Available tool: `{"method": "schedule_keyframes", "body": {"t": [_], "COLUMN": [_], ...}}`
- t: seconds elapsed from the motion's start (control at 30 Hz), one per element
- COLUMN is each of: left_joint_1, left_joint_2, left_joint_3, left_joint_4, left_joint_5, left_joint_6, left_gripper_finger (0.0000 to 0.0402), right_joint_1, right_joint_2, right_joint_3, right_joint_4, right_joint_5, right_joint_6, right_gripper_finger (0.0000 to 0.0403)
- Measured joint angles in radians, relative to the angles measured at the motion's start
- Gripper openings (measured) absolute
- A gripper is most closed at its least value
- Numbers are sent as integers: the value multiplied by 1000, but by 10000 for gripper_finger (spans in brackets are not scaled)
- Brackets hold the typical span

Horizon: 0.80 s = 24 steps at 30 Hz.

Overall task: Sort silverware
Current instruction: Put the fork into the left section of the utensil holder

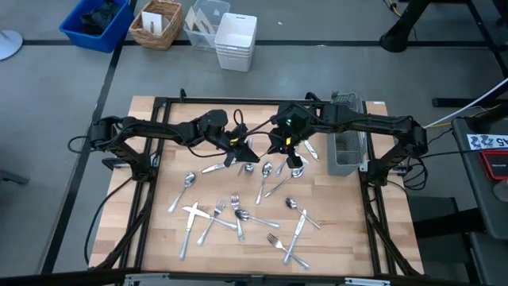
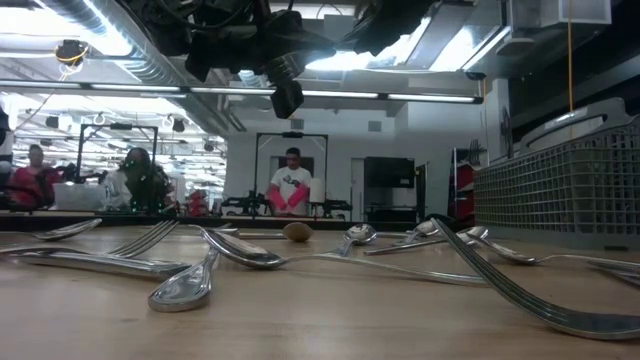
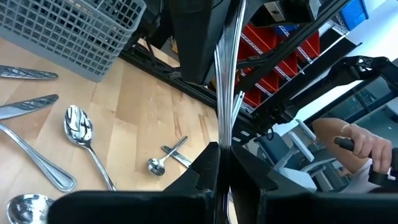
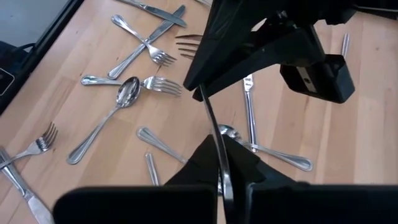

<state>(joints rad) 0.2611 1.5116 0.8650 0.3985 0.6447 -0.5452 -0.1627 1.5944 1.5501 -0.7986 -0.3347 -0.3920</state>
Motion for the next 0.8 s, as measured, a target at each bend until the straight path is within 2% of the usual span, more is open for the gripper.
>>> {"method": "schedule_keyframes", "body": {"t": [0.17,0.23,0.4,0.53,0.8], "left_joint_1": [0,0,0,0,4], "left_joint_2": [0,0,0,0,0], "left_joint_3": [0,0,0,0,0], "left_joint_4": [0,3,8,5,6], "left_joint_5": [-1,-13,-24,-30,-27], "left_joint_6": [37,95,217,252,249], "left_gripper_finger": [24,34,77,107,102], "right_joint_1": [0,0,0,0,0], "right_joint_2": [0,0,2,2,2], "right_joint_3": [0,0,0,0,0], "right_joint_4": [1,12,16,11,5], "right_joint_5": [0,1,24,28,29], "right_joint_6": [1,12,54,56,56], "right_gripper_finger": [5,5,3,2,2]}}
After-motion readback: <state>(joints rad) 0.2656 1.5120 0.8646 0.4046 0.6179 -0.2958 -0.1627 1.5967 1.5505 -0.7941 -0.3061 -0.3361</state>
